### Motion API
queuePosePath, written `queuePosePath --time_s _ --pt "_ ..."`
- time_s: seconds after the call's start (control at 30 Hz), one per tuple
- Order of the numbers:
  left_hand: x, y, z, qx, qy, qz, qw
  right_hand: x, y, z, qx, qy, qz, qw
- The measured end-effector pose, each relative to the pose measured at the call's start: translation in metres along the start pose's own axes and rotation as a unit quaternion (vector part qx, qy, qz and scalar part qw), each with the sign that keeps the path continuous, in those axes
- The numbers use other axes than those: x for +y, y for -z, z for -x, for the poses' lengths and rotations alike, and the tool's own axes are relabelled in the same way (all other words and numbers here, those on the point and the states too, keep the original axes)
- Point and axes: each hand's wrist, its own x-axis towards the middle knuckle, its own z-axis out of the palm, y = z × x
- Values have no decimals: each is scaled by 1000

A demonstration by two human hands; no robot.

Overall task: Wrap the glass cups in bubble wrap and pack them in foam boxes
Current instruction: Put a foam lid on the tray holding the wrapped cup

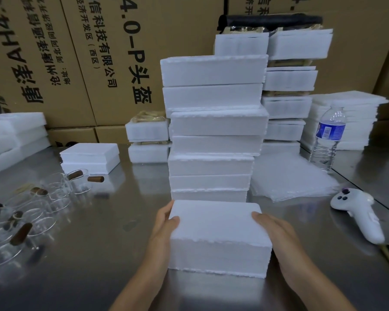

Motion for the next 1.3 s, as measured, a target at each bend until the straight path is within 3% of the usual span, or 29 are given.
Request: queuePosePath --time_s 0.23,0.4,0.6,0.73,0.97,1.1,1.3 --pt "8 6 5 -49 33 -46 997 6 0 4 26 -3 -57 998" --pt "14 6 14 21 77 -68 994 10 2 15 -17 7 -66 998" --pt "28 35 38 50 55 -129 989 18 -8 21 -109 68 25 991" --pt "33 57 43 84 37 -134 987 19 -16 26 -201 107 119 967" --pt "31 83 36 135 27 -132 982 31 -35 30 -177 66 110 976" --pt "31 99 31 159 24 -125 979 33 -43 39 -251 78 163 951" --pt "35 127 13 201 9 -127 971 40 -47 45 -206 96 261 938"
